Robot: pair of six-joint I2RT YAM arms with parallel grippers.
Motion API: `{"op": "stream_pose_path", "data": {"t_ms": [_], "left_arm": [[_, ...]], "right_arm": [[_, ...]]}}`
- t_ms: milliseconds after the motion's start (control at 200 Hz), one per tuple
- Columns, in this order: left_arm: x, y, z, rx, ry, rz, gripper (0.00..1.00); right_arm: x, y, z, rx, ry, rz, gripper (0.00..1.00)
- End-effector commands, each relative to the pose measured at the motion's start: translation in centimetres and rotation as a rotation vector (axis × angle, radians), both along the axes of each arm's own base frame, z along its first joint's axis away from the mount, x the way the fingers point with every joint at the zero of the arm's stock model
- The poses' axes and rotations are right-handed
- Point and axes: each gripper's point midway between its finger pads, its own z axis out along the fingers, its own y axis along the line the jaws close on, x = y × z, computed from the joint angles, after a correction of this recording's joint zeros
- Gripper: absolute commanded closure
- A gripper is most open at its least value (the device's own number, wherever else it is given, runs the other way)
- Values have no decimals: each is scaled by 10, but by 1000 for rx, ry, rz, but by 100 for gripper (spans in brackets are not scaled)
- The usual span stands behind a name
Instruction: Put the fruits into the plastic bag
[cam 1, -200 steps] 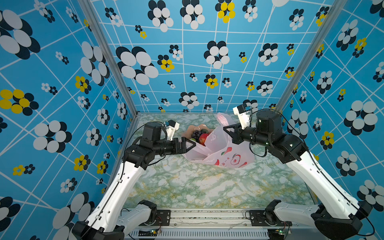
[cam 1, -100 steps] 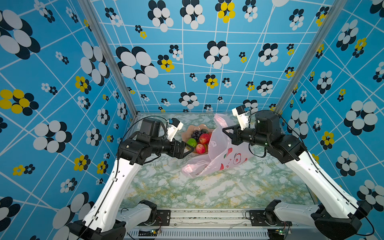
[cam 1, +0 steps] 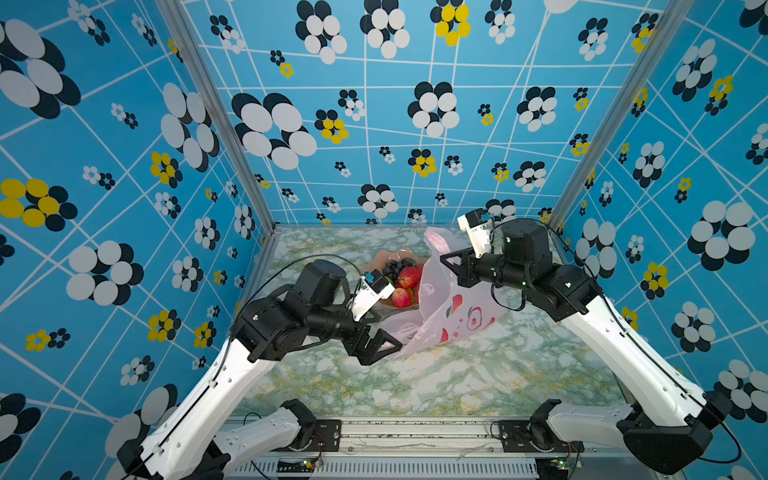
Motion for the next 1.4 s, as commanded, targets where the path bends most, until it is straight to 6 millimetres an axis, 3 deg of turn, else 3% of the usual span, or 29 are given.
{"op": "stream_pose_path", "data": {"t_ms": [0, 90, 200, 295, 345, 440, 510, 615, 750, 925, 1015, 1155, 1295, 1395], "left_arm": [[13, 14, -10, 135, -93, 53, 2], [17, 15, -14, 181, -99, 52, 5], [21, 14, -17, 208, -98, 56, 17], [25, 12, -16, 206, -97, 68, 45], [26, 12, -15, 200, -90, 83, 71], [30, 15, -5, 176, -71, 141, 100], [35, 27, 10, 123, -40, 230, 100], [37, 54, 51, -32, -31, 384, 100], [36, 91, 96, -154, -44, 602, 100], [38, 112, 111, -149, -38, 739, 100], [37, 114, 106, -140, -28, 752, 100], [32, 102, 89, -171, 43, 709, 100], [28, 79, 90, -283, 90, 614, 100], [30, 63, 101, -351, 112, 539, 100]], "right_arm": [[-3, 6, 18, 34, -34, 28, 100], [-4, 6, 19, 38, -34, 30, 100], [-4, 5, 17, 30, -35, 27, 100], [-3, 5, 13, 21, -31, 25, 100], [-3, 5, 13, 21, -29, 24, 100], [-3, 2, 12, 24, -16, 9, 100], [-5, 1, 17, 41, -6, -1, 100], [-9, 1, 29, 94, 5, -8, 100], [-14, 23, 41, 181, 29, 50, 100], [-18, 81, 49, 277, 13, 194, 100], [-17, 92, 40, 275, 33, 214, 100], [-24, 79, 0, 180, 89, 190, 100], [-47, 40, -41, 43, 126, 132, 100], [-59, 19, -50, -2, 129, 97, 80]]}}
